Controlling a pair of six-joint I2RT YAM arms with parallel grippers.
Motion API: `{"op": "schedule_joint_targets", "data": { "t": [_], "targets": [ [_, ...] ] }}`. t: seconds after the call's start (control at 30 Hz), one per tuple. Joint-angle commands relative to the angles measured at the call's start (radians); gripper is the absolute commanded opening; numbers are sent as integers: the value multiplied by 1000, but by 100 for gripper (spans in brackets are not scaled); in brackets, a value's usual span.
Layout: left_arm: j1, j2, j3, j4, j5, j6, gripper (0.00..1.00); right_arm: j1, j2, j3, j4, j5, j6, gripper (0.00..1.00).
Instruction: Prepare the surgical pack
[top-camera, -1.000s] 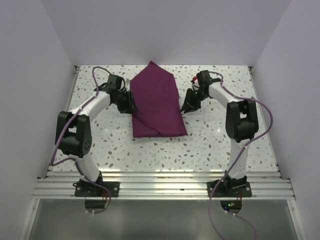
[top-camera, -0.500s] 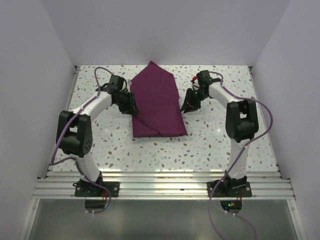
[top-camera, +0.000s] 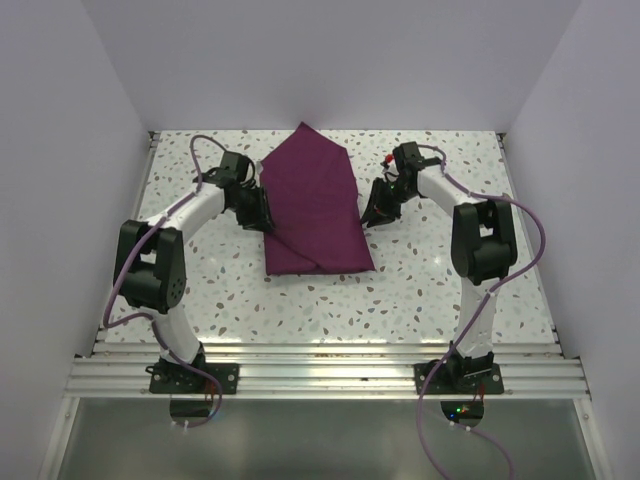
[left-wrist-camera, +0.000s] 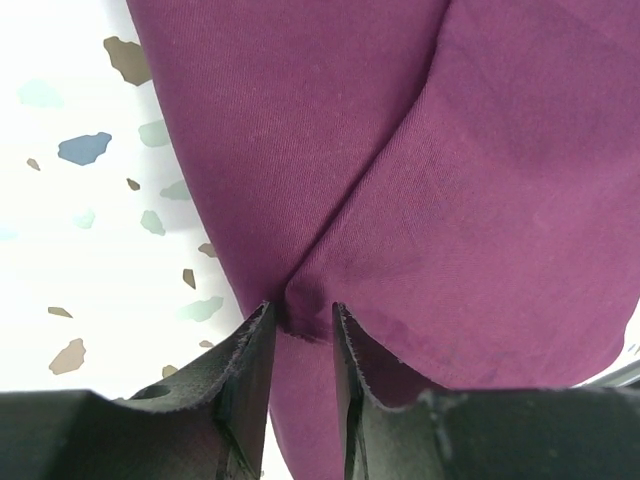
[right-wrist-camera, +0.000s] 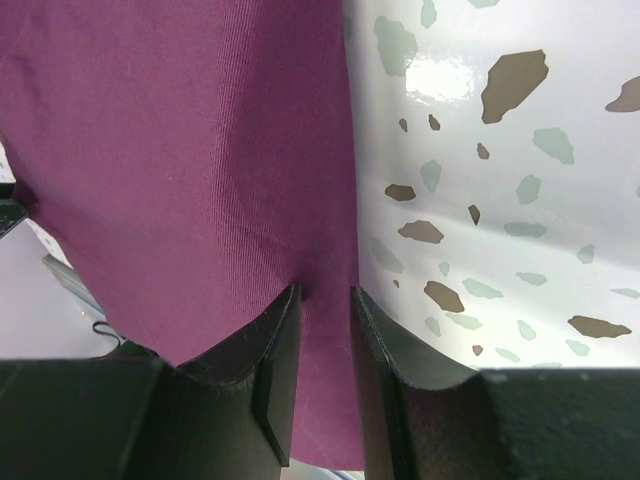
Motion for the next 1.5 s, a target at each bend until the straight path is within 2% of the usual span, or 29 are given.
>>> {"op": "schedule_joint_targets", "data": {
  "t": [0.0,0.13,0.23,0.4,0.5,0.6,0.9,1.03,1.13,1.27,1.47],
  "targets": [
    [-15,-9,13,-10,-14,23,32,1,5,-4,27,-39,17,30],
    [-18,3,29,-7,1,24,24,1,8,0,27,-39,19,30],
    [-19,17,51,-8,26,32,0,1,10,6,20,-34,13,30],
    [-18,-48,126,13,9,37,0,0,8,6,18,-33,13,30],
    [-18,-63,218,-31,-35,46,0,0,10,9,17,-31,13,30],
    [-16,-62,246,-37,-59,44,0,0,16,20,7,-31,10,30],
    [82,-40,161,-57,-74,40,0,0,38,69,-14,-28,13,30],
    [97,-19,36,-22,-94,67,0,0,47,114,-16,-13,23,30],
    [103,33,-7,25,-92,86,0,1,36,132,41,0,51,30],
    [108,87,-4,42,-79,95,0,4,57,166,199,-25,103,29],
    [109,119,16,46,-66,98,0,24,200,322,324,-97,152,28]
  ]
}}
